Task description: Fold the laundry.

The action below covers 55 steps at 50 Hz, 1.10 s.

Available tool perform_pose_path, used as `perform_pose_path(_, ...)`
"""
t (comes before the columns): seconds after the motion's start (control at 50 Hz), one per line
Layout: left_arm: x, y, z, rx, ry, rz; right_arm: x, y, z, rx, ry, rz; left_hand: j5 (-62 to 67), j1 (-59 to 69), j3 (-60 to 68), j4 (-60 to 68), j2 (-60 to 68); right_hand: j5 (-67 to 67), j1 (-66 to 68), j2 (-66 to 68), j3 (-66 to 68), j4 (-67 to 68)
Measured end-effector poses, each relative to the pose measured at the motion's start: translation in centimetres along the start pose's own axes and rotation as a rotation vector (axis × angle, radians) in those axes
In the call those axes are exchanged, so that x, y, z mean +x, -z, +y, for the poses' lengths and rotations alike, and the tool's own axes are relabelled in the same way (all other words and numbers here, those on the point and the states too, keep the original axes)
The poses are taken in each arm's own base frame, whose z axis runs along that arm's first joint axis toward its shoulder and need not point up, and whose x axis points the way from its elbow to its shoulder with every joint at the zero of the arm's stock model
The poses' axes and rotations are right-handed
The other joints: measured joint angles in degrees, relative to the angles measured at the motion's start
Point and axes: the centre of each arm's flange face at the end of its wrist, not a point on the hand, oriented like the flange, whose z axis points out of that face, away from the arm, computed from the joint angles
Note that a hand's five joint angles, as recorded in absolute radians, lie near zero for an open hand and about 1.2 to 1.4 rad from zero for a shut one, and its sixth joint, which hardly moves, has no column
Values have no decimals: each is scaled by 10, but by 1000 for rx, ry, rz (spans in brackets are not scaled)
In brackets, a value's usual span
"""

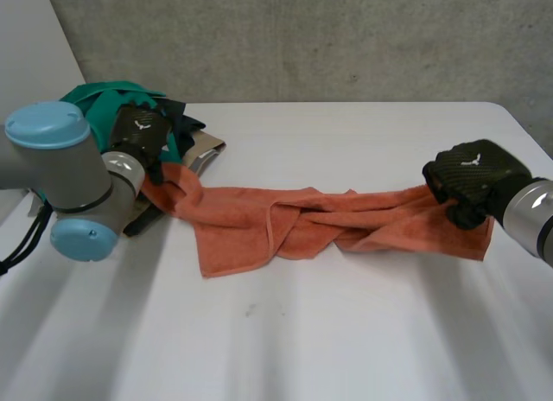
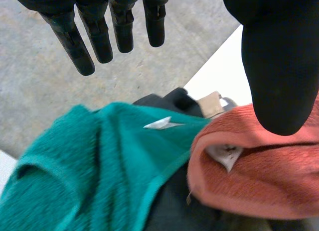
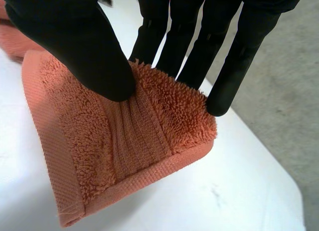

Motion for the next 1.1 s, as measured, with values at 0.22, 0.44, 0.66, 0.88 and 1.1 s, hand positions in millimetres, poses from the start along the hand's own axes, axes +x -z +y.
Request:
perform_pose_path(0.22,37,92,-39,25,0,147,-11,-10,10,-27,-12,-32,40,37,28,35,30,0,0,0,3,1)
perform_pose_path(0.44,107,126,-49,68,187,326,-17,-3,9,-10,3,-43,40,35,29,36,30,0,0,0,3,1)
perform_pose_path(0.66,151,63,-44,83,401,333,-26,11,4,17,26,-53,65,60,53,58,53,0,0,0,3,1)
perform_pose_path(0.88,180,34,-11,-24,381,352,-29,9,5,30,33,-51,276,301,270,276,270,0,0,0,3,1)
perform_pose_path(1.1,130,40,-62,36,395,242,-9,5,-12,89,91,25,487,463,522,533,525,0,0,0,3,1)
